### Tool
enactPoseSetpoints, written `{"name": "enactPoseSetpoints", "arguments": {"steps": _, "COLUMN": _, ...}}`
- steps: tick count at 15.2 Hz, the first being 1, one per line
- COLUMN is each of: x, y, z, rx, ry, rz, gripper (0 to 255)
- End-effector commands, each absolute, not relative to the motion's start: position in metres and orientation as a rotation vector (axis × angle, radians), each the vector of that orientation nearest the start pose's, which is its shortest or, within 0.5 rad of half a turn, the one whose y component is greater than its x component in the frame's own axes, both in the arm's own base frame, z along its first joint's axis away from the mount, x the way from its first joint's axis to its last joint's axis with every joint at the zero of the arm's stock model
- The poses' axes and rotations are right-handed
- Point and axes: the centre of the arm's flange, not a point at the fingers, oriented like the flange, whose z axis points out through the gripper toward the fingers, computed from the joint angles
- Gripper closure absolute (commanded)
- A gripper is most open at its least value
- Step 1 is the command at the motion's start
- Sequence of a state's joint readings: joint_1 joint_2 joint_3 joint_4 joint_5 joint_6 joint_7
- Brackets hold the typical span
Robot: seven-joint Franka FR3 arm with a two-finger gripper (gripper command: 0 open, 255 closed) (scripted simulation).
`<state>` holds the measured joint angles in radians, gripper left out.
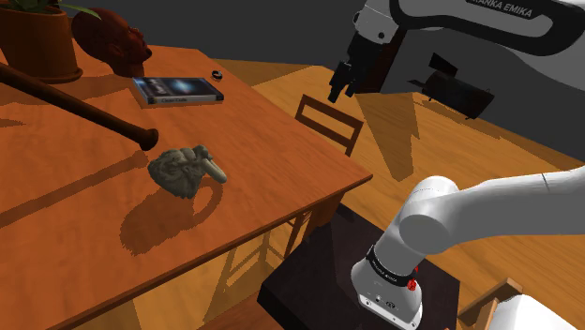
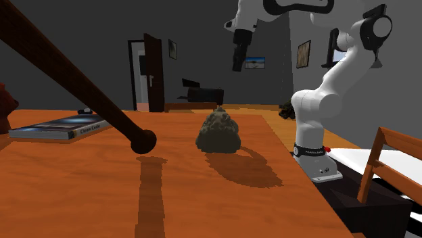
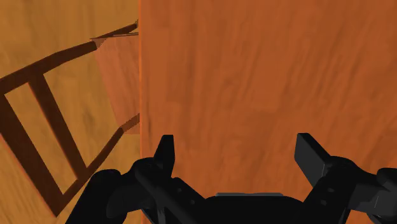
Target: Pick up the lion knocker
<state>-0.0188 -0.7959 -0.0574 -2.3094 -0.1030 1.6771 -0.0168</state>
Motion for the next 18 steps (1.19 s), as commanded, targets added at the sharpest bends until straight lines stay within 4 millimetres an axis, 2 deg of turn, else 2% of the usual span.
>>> {"name": "enactPoseSetpoints", "arguments": {"steps": 1, "x": 0.313, "y": -0.041, "z": 0.626, "rx": -3.199, "ry": 0.069, "rz": -0.257, "gripper": 0}}
{"name": "enactPoseSetpoints", "arguments": {"steps": 10, "x": 0.403, "y": 0.037, "z": 0.609, "rx": -3.159, "ry": -0.477, "rz": -0.171, "gripper": 0}}
{"name": "enactPoseSetpoints", "arguments": {"steps": 18, "x": 0.455, "y": 0.128, "z": 0.589, "rx": -3.043, "ry": -0.946, "rz": -0.091, "gripper": 0}}
